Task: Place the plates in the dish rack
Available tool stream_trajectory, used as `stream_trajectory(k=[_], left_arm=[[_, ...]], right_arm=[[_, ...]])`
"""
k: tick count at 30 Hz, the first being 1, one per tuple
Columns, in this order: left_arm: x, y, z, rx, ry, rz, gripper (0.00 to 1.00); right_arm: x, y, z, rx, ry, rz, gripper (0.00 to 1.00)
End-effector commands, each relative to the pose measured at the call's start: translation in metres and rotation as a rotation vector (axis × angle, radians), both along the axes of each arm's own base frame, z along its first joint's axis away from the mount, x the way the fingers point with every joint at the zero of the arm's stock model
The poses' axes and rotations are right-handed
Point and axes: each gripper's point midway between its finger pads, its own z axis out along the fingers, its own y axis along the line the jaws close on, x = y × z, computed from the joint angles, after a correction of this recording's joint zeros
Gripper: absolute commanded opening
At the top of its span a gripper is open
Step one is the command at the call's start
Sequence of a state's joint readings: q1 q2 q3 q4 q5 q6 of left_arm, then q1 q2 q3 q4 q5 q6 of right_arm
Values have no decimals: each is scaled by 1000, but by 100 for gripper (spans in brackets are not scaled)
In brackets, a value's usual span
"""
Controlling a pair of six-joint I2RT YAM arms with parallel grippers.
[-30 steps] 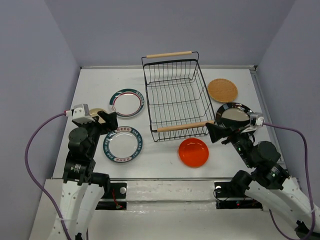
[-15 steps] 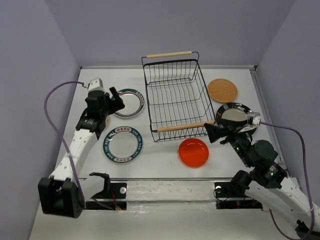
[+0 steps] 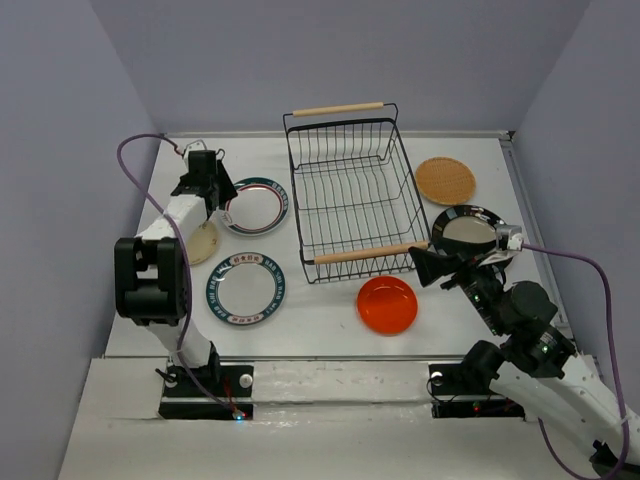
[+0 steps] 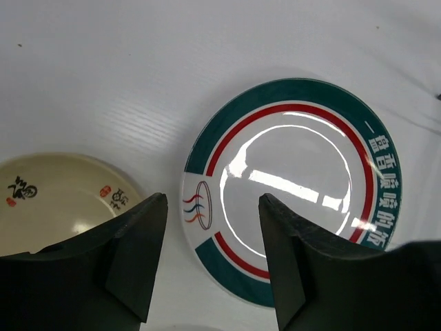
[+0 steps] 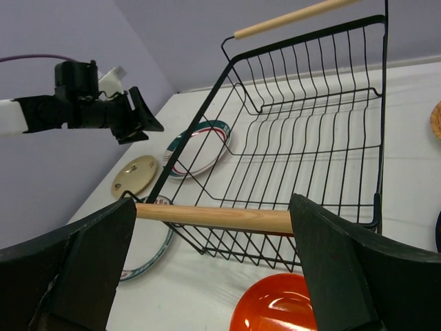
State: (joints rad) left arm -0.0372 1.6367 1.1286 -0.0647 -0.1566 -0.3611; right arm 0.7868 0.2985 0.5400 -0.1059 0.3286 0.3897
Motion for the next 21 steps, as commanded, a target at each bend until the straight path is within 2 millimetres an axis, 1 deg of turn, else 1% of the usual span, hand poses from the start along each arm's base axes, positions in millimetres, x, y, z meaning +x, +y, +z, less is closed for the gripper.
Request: stream_trajectory(k=[1,2,3,4,5,6,7,8,11,12,14,16,17,19,21], left_arm=[[31,19,13,84,-29,5,67],[33,21,-1,90,12,-3,66],[41,18,3,79,2,-27,66],[44,22,-1,77,16,-32,65],[45,28,-17,79,62,-41,64],[53,26,-13,67,53,-67,63],[53,27,-29,60,98,-80,62],[56,26,-31,56,103,-95,62],[61,21,-44,33,131,-156,60],[62,14,-46,2,129,-195,59],[61,12,-57,-17,154,-211,59],[61,4,-62,-56,160,-250,59],[59,2,-71,-68,183,-262,58],[58,-4,-80,-104,204,-297,58],[58,-9,-83,-139,209,-326,57]], right_arm=[[-4,0,10,28,-19,15,98],[-4,0,9,25,-15,14,98],[-4,0,8,25,-13,14,98],[-3,0,9,25,-13,14,98],[-3,1,7,20,-8,14,98],[-2,2,6,17,-5,16,98],[-1,3,5,12,-2,14,98],[-1,3,5,9,1,15,98],[1,5,3,0,8,17,98],[2,7,2,-5,12,18,98],[3,7,1,-13,16,18,98],[4,10,-1,-19,24,21,98],[5,10,-2,-24,25,21,98],[6,12,-4,-34,33,22,98],[7,13,-7,-42,41,24,98]])
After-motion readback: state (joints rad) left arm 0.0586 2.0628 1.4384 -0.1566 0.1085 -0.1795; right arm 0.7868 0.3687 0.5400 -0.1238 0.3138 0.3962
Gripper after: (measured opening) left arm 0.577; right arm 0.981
